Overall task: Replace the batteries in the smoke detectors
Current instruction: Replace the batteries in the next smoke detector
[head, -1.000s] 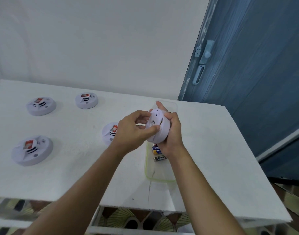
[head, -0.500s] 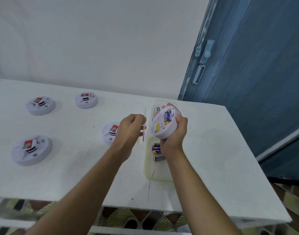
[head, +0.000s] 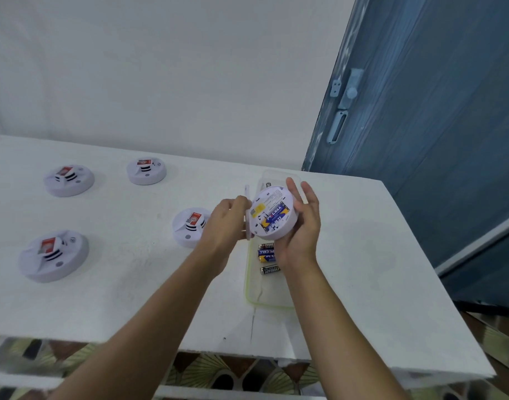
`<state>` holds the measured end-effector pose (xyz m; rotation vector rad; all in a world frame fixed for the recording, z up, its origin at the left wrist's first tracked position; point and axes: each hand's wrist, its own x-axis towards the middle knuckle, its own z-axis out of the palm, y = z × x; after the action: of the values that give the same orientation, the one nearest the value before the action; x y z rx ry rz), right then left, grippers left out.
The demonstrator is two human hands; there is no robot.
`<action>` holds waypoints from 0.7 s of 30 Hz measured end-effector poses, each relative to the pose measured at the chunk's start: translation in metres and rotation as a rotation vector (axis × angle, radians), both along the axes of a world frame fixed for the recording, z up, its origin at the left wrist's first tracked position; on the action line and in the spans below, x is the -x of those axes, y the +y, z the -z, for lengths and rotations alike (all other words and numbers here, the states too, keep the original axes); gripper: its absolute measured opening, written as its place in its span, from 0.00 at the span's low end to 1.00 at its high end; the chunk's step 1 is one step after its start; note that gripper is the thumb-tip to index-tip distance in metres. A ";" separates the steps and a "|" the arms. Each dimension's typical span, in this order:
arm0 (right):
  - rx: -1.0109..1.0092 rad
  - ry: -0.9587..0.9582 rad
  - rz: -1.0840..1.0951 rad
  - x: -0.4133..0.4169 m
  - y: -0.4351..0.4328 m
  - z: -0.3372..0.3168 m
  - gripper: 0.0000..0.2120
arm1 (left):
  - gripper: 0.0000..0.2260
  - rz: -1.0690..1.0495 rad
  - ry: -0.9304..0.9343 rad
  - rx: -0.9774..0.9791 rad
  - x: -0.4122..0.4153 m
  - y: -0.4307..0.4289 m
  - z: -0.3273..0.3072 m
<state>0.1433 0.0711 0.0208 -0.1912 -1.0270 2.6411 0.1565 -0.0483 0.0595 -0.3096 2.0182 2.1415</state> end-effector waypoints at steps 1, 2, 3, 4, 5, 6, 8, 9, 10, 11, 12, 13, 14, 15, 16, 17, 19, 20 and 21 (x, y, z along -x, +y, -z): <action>0.040 -0.025 -0.032 0.000 -0.001 -0.001 0.20 | 0.18 -0.014 0.029 0.047 -0.001 0.000 -0.002; 0.084 -0.052 -0.067 0.000 -0.001 -0.003 0.25 | 0.21 -0.030 0.057 0.080 -0.001 0.000 -0.003; 0.123 -0.073 -0.104 -0.001 -0.002 -0.004 0.27 | 0.22 -0.044 0.079 0.100 -0.001 0.000 -0.004; 0.143 -0.087 -0.143 -0.002 -0.001 -0.005 0.28 | 0.21 -0.048 0.101 0.108 -0.001 0.000 -0.005; 0.154 -0.093 -0.187 -0.003 -0.001 -0.005 0.28 | 0.19 -0.045 0.125 0.112 0.000 0.000 -0.006; 0.165 -0.095 -0.227 -0.005 -0.001 -0.004 0.27 | 0.16 -0.033 0.153 0.124 0.001 0.000 -0.006; 0.180 -0.108 -0.278 -0.007 -0.001 0.000 0.22 | 0.11 0.005 0.212 0.178 0.003 -0.001 -0.006; 0.167 -0.110 -0.302 -0.007 0.000 0.000 0.20 | 0.11 0.022 0.236 0.194 0.004 -0.001 -0.005; 0.141 -0.116 -0.324 -0.007 0.001 0.000 0.19 | 0.11 0.032 0.252 0.198 0.004 -0.001 -0.005; 0.118 -0.116 -0.350 -0.007 0.002 -0.002 0.17 | 0.11 0.033 0.260 0.200 0.005 -0.002 -0.004; 0.110 -0.115 -0.366 -0.007 0.003 -0.004 0.16 | 0.10 0.026 0.267 0.202 0.006 -0.002 -0.004; 0.123 -0.111 -0.373 -0.008 0.004 -0.005 0.15 | 0.10 0.002 0.275 0.208 0.006 -0.002 -0.004; 0.148 -0.101 -0.371 -0.007 0.004 -0.006 0.14 | 0.10 -0.040 0.286 0.225 0.006 -0.003 -0.005; 0.176 -0.090 -0.361 -0.007 0.005 -0.007 0.14 | 0.12 -0.091 0.303 0.258 0.006 -0.004 -0.006; 0.202 -0.081 -0.346 -0.008 0.005 -0.007 0.14 | 0.14 -0.139 0.327 0.303 0.004 -0.004 -0.007; 0.224 -0.072 -0.333 -0.008 0.005 -0.006 0.14 | 0.17 -0.173 0.356 0.352 0.003 -0.005 -0.009; 0.250 -0.046 -0.315 -0.008 0.003 -0.004 0.17 | 0.19 -0.182 0.428 0.435 0.000 -0.004 -0.012; 0.252 -0.031 -0.307 -0.008 0.002 -0.005 0.18 | 0.20 -0.163 0.461 0.474 -0.002 -0.003 -0.014; 0.245 -0.011 -0.299 -0.008 0.001 -0.005 0.20 | 0.20 -0.138 0.484 0.515 -0.002 0.000 -0.014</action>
<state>0.1514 0.0720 0.0262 -0.1119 -0.7833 3.0384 0.1588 -0.0485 0.0736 0.0151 2.8976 1.8608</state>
